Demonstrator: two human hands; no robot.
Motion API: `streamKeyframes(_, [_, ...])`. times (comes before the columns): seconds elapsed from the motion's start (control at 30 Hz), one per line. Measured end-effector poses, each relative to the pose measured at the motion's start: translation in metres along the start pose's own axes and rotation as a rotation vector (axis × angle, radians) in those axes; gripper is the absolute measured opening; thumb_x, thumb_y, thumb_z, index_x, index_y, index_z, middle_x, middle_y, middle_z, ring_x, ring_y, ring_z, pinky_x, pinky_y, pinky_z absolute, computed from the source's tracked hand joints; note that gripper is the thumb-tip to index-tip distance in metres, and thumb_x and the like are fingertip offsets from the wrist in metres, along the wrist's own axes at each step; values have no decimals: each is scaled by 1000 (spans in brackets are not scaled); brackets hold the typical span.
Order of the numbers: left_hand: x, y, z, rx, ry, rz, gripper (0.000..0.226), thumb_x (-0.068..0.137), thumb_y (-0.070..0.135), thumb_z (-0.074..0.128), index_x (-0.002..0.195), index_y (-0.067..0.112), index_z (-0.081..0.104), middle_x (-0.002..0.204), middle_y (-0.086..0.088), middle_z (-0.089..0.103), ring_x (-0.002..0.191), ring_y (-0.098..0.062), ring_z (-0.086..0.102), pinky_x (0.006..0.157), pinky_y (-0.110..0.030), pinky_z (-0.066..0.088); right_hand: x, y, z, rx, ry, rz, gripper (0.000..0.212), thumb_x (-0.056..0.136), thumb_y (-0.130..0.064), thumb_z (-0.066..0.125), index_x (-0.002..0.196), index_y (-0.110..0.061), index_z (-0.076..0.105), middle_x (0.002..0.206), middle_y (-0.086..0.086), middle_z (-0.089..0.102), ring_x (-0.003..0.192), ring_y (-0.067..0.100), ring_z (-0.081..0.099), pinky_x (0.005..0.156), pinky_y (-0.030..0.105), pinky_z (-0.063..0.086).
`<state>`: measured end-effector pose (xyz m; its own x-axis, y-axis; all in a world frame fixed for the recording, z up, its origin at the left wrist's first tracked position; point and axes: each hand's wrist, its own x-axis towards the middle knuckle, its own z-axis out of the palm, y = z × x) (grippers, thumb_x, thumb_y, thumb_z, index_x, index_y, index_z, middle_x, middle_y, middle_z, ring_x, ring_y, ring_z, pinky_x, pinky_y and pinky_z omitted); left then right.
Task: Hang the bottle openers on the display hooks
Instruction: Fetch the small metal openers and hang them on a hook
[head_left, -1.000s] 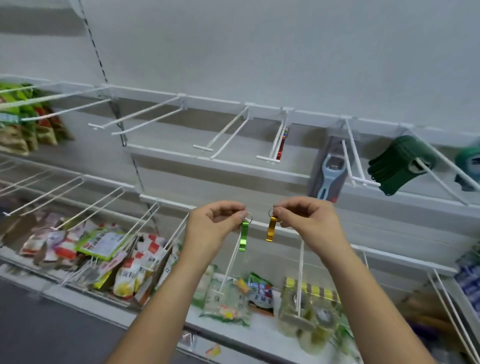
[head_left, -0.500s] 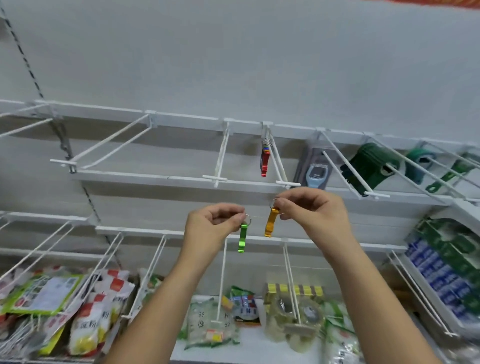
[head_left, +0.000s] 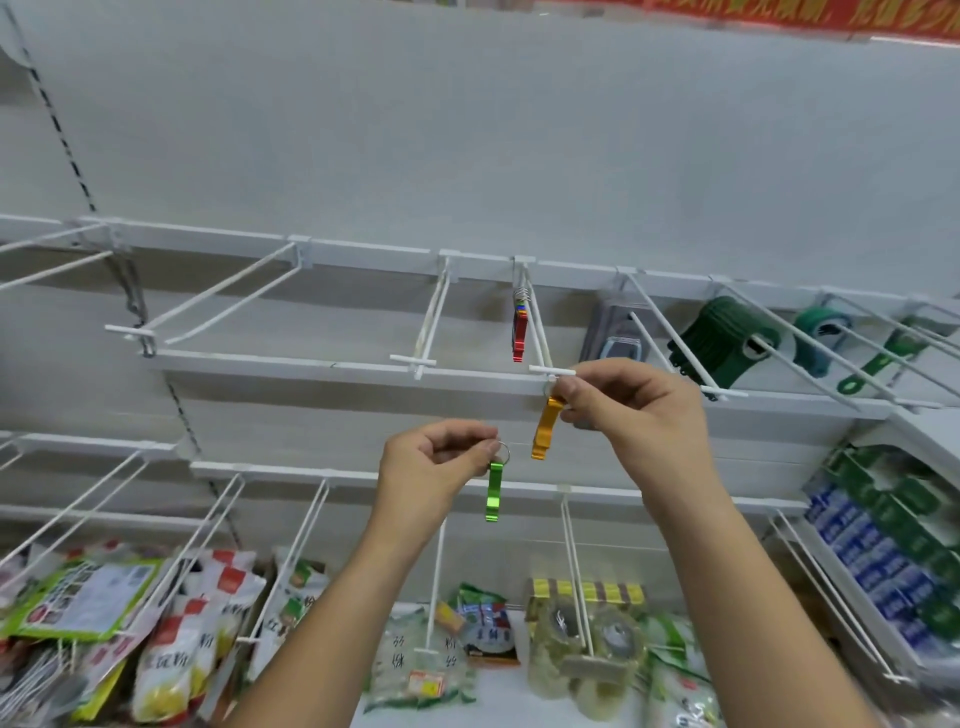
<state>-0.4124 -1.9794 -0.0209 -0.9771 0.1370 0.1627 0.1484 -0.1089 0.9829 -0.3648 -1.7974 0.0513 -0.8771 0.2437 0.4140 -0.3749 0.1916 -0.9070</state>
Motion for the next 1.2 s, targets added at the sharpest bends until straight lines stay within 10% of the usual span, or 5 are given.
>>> streamKeyframes(0.57, [-6, -2, -4, 26, 47, 12, 15, 82, 6, 77, 93, 16, 79, 87, -4, 79, 84, -23, 76, 81, -33, 61, 18, 13, 8, -14, 22, 51, 10, 88, -15, 73, 87, -24, 77, 80, -1, 76, 75, 11, 69, 60, 15, 51])
streamKeyframes(0.87, [1, -4, -13, 11, 62, 5, 15, 82, 5, 78, 92, 16, 79, 86, -5, 79, 85, -24, 76, 83, -39, 61, 61, 36, 20, -56, 68, 87, 9, 88, -14, 73, 92, -19, 79, 85, 5, 77, 86, 27, 71, 81, 51, 59])
streamKeyframes(1.2, [11, -13, -27, 2, 74, -9, 15, 82, 5, 77, 92, 16, 79, 87, -6, 79, 86, -25, 76, 85, -41, 60, 103, 44, 24, -129, 74, 110, 8, 89, -17, 72, 92, -18, 79, 91, 8, 77, 93, 30, 71, 81, 48, 61])
